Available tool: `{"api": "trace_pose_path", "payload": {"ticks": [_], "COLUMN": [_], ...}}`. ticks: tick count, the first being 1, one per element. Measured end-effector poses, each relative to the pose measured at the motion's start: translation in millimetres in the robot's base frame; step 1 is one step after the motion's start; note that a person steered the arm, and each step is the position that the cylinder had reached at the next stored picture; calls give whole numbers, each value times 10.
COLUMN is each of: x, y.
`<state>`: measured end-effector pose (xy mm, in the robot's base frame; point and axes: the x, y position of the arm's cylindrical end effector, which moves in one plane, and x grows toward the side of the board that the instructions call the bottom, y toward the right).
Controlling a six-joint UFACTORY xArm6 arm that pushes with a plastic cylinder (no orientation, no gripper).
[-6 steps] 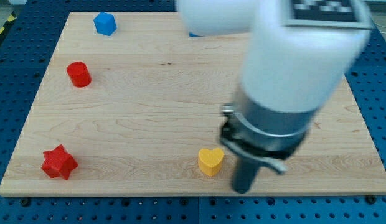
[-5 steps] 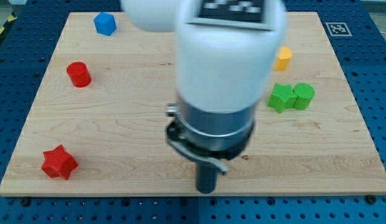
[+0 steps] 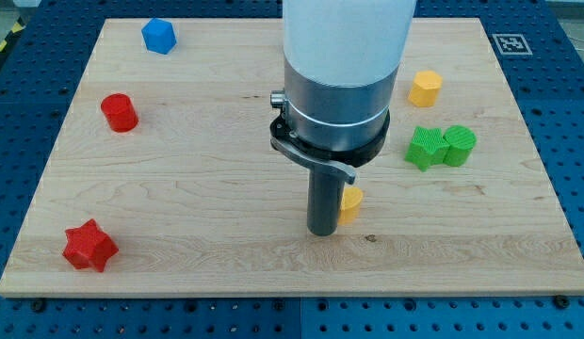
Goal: Push yellow heart up from the bottom center of the board
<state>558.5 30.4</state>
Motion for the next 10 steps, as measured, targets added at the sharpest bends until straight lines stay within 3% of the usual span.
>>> {"api": "trace_pose_path", "payload": {"ticks": [4,10], "x": [-8,-557], "y": [437,248]}}
